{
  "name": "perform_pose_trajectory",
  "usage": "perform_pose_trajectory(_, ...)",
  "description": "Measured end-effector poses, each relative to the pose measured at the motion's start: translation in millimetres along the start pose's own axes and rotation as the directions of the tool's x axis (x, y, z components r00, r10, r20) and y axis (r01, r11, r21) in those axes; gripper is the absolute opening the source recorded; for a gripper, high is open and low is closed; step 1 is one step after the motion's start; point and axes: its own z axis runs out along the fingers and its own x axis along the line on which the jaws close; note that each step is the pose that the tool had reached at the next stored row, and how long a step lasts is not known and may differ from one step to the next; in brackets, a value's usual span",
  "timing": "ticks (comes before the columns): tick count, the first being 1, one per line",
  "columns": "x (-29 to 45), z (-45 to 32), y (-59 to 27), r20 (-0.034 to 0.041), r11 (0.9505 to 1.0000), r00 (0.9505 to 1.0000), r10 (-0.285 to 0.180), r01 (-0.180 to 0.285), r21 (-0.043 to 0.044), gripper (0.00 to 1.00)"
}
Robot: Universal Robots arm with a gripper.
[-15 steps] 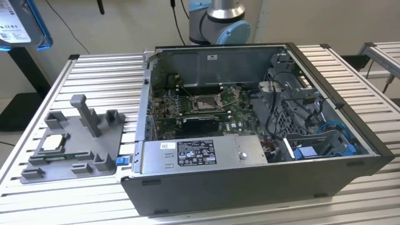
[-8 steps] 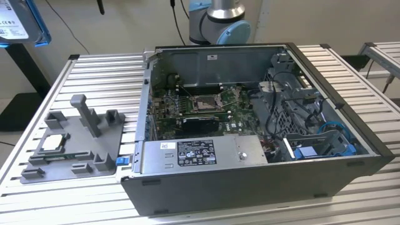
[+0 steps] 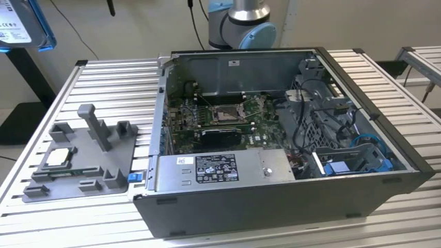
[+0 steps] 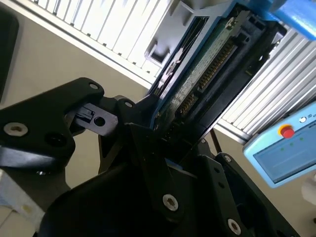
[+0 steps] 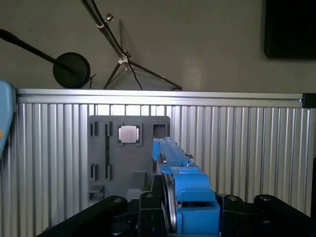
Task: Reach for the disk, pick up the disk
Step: 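Pick up the disk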
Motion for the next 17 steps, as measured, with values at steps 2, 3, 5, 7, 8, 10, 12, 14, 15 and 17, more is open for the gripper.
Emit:
perform_pose_trajectory(2, 0.0, 0.0, 0.0, 0.0000, 1.0000, 1.0000, 0.000, 0.000, 0.0000, 0.00)
perform_pose_trajectory(3, 0.0, 0.0, -0.1, 0.0000, 1.0000, 1.0000, 0.000, 0.000, 0.0000, 0.00)
perform_pose_trajectory(5, 0.1, 0.1, -0.5, 0.0001, 1.0000, 1.0000, 0.000, 0.000, 0.0001, 0.00)
perform_pose_trajectory(7, 0.1, 0.0, -2.2, 0.0000, 1.0000, 1.0000, 0.000, 0.000, 0.0000, 0.00)
perform_pose_trajectory(8, 0.1, 0.0, -3.5, 0.0001, 1.0000, 1.0000, 0.000, 0.000, 0.0001, 0.00)
perform_pose_trajectory(10, 0.0, -0.1, -6.4, 0.0000, 1.0000, 1.0000, 0.000, 0.000, 0.0000, 0.00)
perform_pose_trajectory(12, 0.0, -0.2, -9.4, 0.0000, 1.0000, 1.0000, 0.000, 0.000, -0.0001, 0.00)
perform_pose_trajectory(14, 0.0, -0.2, -12.3, 0.0001, 1.0000, 1.0000, 0.000, 0.000, 0.0001, 0.00)
perform_pose_trajectory(15, 0.0, -0.2, -13.9, 0.0001, 1.0000, 1.0000, 0.000, 0.000, 0.0001, 0.00)
perform_pose_trajectory(17, 0.0, -0.3, -17.7, 0.0000, 1.0000, 1.0000, 0.000, 0.000, 0.0000, 0.00)
